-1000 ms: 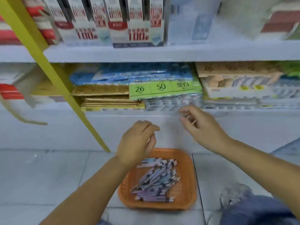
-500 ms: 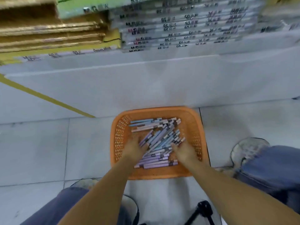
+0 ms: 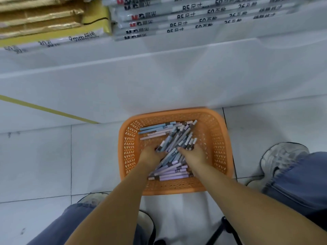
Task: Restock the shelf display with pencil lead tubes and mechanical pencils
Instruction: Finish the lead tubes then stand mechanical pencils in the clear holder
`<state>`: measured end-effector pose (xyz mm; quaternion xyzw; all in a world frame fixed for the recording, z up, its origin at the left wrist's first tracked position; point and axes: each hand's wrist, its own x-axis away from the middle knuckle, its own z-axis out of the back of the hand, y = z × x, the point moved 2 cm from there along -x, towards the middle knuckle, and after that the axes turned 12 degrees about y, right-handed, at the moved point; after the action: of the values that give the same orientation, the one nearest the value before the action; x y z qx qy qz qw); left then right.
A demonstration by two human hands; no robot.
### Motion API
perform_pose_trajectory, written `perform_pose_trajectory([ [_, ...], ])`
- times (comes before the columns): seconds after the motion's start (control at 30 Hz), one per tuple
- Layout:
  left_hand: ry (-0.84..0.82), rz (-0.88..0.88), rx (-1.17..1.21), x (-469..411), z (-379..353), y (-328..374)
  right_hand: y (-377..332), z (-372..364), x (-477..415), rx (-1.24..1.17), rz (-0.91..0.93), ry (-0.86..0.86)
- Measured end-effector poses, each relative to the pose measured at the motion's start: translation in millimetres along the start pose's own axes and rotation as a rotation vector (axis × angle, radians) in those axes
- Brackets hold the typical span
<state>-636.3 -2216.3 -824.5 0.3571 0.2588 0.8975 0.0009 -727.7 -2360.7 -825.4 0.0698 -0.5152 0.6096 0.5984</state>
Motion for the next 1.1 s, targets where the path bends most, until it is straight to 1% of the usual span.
perform_pose_trajectory([
  [0.07, -0.008, 0.003, 0.024, 1, 5, -4, 1, -1, 0, -0.028, -0.028, -0.049],
  [0.17, -0.012, -0.04, -0.001, 5, 10, -5, -1, 7, -1, -0.051, -0.02, -0.075],
  [0.27, 0.04, -0.058, 0.053, 17, 19, -2, -13, 29, -2, -0.094, 0.013, -0.092],
  [0.4, 0.1, -0.052, 0.167, 37, 31, 10, -43, 62, 0, -0.002, 0.194, -0.108],
  [0.47, 0.109, -0.055, 0.215, 50, 38, 27, -64, 76, 11, 0.069, 0.29, -0.165],
  [0.5, 0.095, -0.066, 0.248, 58, 43, 38, -75, 83, 19, 0.063, 0.323, -0.204],
  [0.6, 0.015, -0.147, 0.386, 87, 62, 73, -107, 103, 53, -0.098, 0.372, -0.302],
  [0.7, -0.042, -0.28, 0.467, 129, 91, 108, -141, 123, 98, -0.218, 0.464, -0.334],
  [0.77, -0.044, -0.36, 0.529, 158, 113, 130, -166, 140, 130, -0.235, 0.573, -0.34],
  [0.87, -0.095, -0.446, 0.638, 200, 141, 160, -201, 168, 176, -0.206, 0.785, -0.329],
  [0.97, -0.039, -0.559, 0.618, 230, 169, 184, -233, 193, 217, -0.18, 0.958, -0.3],
  [1.1, 0.077, -0.628, 0.656, 265, 209, 213, -274, 222, 262, -0.182, 1.042, -0.37],
])
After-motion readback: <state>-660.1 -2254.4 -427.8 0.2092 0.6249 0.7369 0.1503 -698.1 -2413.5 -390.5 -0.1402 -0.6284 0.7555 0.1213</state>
